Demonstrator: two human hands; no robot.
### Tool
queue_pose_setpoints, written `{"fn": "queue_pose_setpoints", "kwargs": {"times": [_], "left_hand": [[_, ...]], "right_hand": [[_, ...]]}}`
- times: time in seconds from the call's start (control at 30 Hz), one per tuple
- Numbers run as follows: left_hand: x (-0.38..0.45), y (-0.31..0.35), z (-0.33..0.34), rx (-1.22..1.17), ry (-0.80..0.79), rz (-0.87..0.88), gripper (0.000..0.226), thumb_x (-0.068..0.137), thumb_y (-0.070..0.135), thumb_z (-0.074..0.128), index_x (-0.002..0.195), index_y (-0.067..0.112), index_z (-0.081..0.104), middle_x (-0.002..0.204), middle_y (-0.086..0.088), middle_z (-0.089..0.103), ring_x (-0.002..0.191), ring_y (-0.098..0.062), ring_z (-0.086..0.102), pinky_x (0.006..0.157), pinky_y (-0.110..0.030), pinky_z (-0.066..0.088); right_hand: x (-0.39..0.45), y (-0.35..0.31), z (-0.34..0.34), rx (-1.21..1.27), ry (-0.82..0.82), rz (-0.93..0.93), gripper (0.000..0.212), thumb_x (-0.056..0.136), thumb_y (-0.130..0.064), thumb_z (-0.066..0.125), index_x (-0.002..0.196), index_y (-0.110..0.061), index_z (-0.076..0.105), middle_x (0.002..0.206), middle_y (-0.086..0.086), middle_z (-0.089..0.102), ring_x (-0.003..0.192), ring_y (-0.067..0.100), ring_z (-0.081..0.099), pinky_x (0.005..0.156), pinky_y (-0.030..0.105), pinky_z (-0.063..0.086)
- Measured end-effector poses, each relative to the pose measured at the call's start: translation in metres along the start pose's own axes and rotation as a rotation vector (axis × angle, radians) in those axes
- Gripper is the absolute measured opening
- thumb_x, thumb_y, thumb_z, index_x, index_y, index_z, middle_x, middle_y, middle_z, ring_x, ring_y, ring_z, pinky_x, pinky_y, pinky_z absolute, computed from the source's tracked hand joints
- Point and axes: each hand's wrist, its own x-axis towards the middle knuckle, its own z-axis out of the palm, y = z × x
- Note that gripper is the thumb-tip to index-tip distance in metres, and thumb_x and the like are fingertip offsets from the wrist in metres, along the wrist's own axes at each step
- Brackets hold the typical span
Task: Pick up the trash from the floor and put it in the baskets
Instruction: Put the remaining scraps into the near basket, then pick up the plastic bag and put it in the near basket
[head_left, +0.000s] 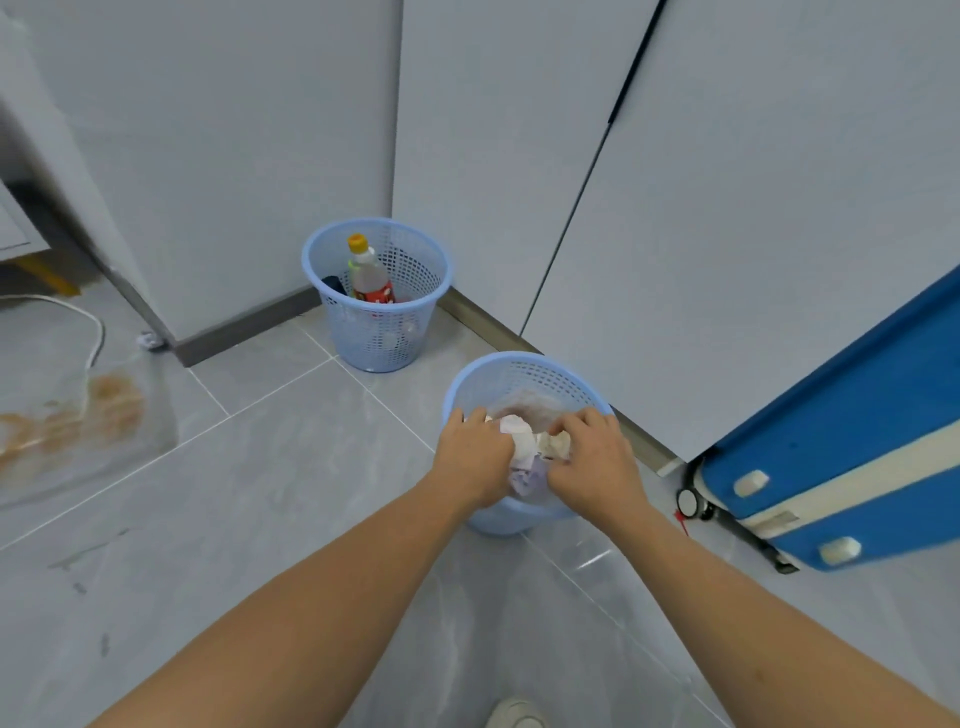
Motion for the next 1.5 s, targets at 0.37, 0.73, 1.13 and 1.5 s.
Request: {"fn": "queue_pose_setpoints", "kwargs": {"times": [0.37, 0.73, 1.13, 1.5], "left_hand": [[-0.131, -0.078, -0.092, -0.225, 0.178, -0.225, 0.056, 0.093, 0.061, 0.043, 0.129, 0.019, 0.053, 0.122, -0.007, 0.052, 0.117, -0.028, 0.046, 0.094, -0.046, 0.038], [-0.308, -0.258, -0.045, -0.297, 0.043, -0.778, 0.052, 0.099, 0.054, 0.037, 0.135, 0.020, 0.051, 0.134, -0.010, 0.054, 0.125, -0.030, 0.049, 0.097, -0.045, 0.041], [-0.320, -0.443, 0.097, -0.348, -0.046, -1.045, 0.047, 0.098, 0.048, 0.042, 0.138, 0.022, 0.046, 0.131, -0.010, 0.052, 0.123, -0.033, 0.049, 0.094, -0.045, 0.046], [-0.270, -0.482, 0.155, -0.180, -0.011, -0.703, 0.057, 0.087, 0.051, 0.055, 0.140, 0.033, 0.042, 0.130, -0.001, 0.041, 0.126, -0.024, 0.040, 0.092, -0.045, 0.042]], "right_hand": [[-0.011, -0.136, -0.053, 0.049, 0.003, -0.092, 0.044, 0.071, -0.012, 0.057, 0.113, -0.024, 0.061, 0.118, -0.003, 0.056, 0.116, 0.025, 0.047, 0.091, 0.042, 0.047], [-0.028, -0.334, 0.033, 0.114, -0.297, -0.341, 0.035, 0.081, -0.021, 0.062, 0.116, -0.022, 0.060, 0.112, 0.001, 0.058, 0.103, 0.024, 0.057, 0.084, 0.037, 0.050], [0.068, -0.431, 0.264, 0.129, -0.599, -0.377, 0.041, 0.089, -0.021, 0.063, 0.129, -0.022, 0.056, 0.130, 0.007, 0.049, 0.116, 0.030, 0.056, 0.095, 0.035, 0.046], [0.132, -0.486, 0.350, 0.253, -0.574, -0.213, 0.060, 0.083, -0.017, 0.058, 0.141, -0.028, 0.047, 0.139, 0.010, 0.038, 0.122, 0.039, 0.053, 0.109, 0.043, 0.044]]}}
